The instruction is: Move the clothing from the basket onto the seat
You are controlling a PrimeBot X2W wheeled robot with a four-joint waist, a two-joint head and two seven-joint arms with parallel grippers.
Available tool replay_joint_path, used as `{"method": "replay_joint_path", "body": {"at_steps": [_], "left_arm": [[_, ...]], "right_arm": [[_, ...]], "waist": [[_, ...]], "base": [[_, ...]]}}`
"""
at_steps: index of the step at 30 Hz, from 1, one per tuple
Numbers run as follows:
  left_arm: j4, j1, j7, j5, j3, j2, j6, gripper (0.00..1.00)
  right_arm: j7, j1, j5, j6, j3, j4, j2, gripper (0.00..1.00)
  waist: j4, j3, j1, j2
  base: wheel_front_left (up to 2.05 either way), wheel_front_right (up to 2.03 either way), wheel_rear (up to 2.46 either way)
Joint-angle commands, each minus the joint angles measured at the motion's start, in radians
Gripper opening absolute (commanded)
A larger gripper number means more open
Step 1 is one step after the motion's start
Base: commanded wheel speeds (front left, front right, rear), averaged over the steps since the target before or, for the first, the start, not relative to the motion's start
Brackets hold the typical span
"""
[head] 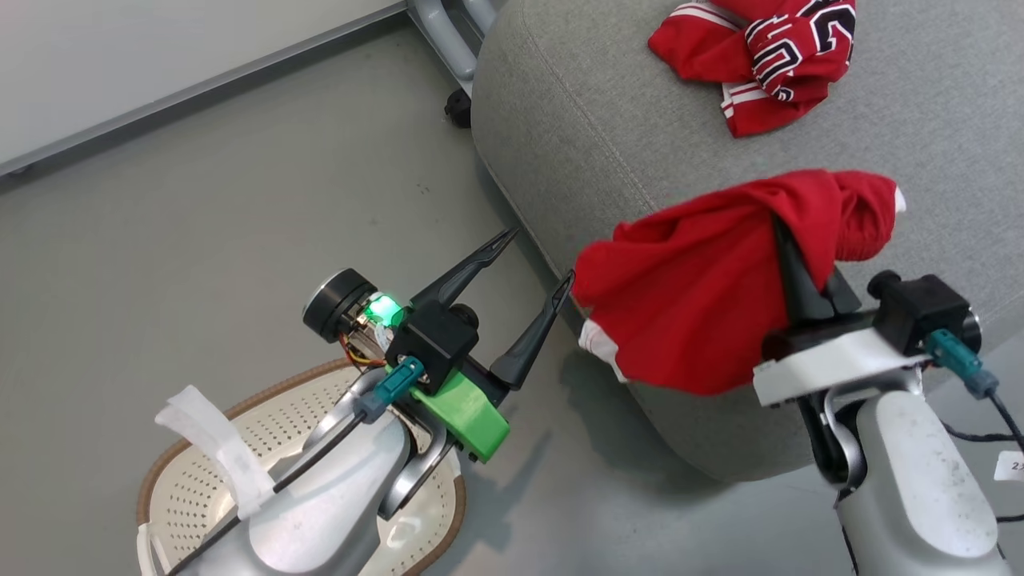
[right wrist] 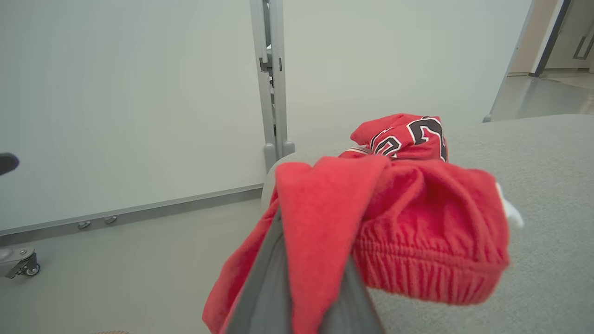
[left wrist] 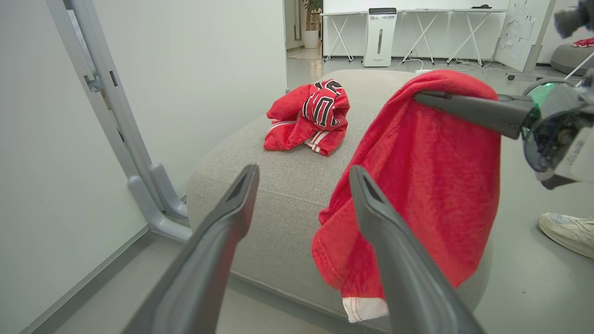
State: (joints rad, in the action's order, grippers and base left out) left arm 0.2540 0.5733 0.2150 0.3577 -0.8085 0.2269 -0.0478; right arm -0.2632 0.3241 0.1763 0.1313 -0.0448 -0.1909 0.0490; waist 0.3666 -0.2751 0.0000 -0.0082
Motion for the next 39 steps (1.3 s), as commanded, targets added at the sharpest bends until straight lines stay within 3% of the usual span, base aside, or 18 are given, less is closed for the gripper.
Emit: {"method": "replay_joint_path", "body": {"at_steps": [1, 18, 23, 31, 39], "left_arm": [[-0.009, 0.021, -0.004, -0.009, 0.003, 0.012, 0.003, 1.0], [-0.091, 0.094, -0.055, -0.031, 0.002, 0.086, -0.01, 1.0], [-0.115, 0.119, -0.069, -0.037, -0.002, 0.098, -0.014, 1.0], [-0.137, 0.149, -0.083, -0.046, -0.008, 0.118, -0.021, 1.0], [-0.145, 0.167, -0.084, -0.048, -0.013, 0.127, -0.023, 1.0]], "right_arm": [[-0.002, 0.039, -0.002, -0.001, 0.013, 0.011, 0.003, 0.0], [-0.002, 0.522, -0.16, -0.001, 0.251, 0.018, 0.003, 0.0], [-0.002, 0.655, -0.184, -0.001, 0.345, -0.003, 0.049, 0.0], [-0.002, 0.811, -0.201, -0.001, 0.439, -0.142, 0.15, 0.0], [-0.002, 0.81, -0.247, -0.001, 0.515, -0.332, 0.149, 0.0]], "waist": [[-0.004, -0.032, 0.0, 0.0082], [-0.022, -0.266, 0.0, 0.0082], [-0.028, -0.328, 0.0, 0.0082], [-0.038, -0.406, 0.0, 0.0082], [-0.055, -0.446, 0.0, 0.0082]], "base": [[0.0, 0.0, 0.0], [0.0, 0.0, 0.0], [0.0, 0.0, 0.0], [0.0, 0.0, 0.0], [0.0, 0.0, 0.0]]}}
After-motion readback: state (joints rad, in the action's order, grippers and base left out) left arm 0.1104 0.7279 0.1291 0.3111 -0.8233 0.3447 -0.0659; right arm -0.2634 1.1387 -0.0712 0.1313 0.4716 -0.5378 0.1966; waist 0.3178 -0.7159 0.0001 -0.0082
